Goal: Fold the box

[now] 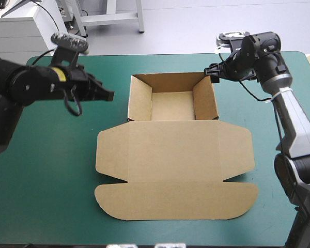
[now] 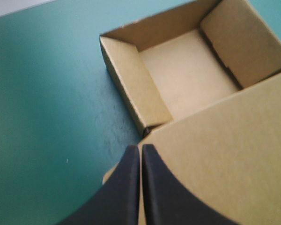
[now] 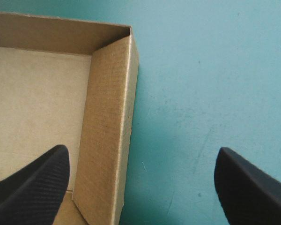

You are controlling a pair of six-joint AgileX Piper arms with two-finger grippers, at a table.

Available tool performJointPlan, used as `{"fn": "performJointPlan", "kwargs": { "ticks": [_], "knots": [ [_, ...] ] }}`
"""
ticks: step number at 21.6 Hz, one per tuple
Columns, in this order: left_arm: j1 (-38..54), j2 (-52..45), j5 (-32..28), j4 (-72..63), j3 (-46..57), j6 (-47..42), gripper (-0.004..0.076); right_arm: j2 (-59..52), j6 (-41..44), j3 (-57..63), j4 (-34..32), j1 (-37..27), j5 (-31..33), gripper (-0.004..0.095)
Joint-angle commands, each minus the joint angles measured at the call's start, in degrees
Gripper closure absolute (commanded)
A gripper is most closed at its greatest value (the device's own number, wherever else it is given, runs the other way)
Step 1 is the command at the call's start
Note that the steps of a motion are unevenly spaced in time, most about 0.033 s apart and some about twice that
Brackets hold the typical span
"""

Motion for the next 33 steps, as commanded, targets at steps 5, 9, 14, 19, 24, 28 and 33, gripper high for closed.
{"fn": "performJointPlan", "kwargs": {
  "ticks": [5, 9, 14, 19, 24, 28, 33],
  "knots": [
    [-0.30, -27.30, -8.65, 3.32, 32.22, 0.31, 0.0731, 5.87, -2.81, -0.87, 6.01, -0.29, -0.23, 0.0145],
    [-0.30, -41.94, -13.87, 5.32, 49.84, 0.31, 0.0731, 7.21, -2.93, 1.57, 6.62, -0.29, -0.36, 0.0145],
    [-0.30, -56.29, -22.25, 5.06, 63.44, 0.42, 0.0731, 7.21, -3.92, 3.86, 6.62, -0.29, -1.42, 0.0196],
    [-0.30, -61.88, -21.95, 4.01, 68.62, 0.00, 0.0731, 7.21, -3.92, 3.86, 7.07, -0.29, -0.41, 0.0401],
    [-0.30, -62.03, -21.57, 4.01, 69.24, 0.00, 0.0731, 7.56, -7.93, 3.89, 12.06, -0.29, -0.27, 0.0745],
    [-0.30, -62.03, -21.46, 4.01, 69.37, 0.00, 0.0731, 8.22, -7.20, 3.89, 12.62, -0.29, -0.72, 0.0925],
    [-0.30, -62.03, -21.81, 4.61, 69.37, 0.00, 0.0731, 7.14, -6.96, -5.32, 10.64, -2.70, -0.33, 0.0928]
  ]
}}
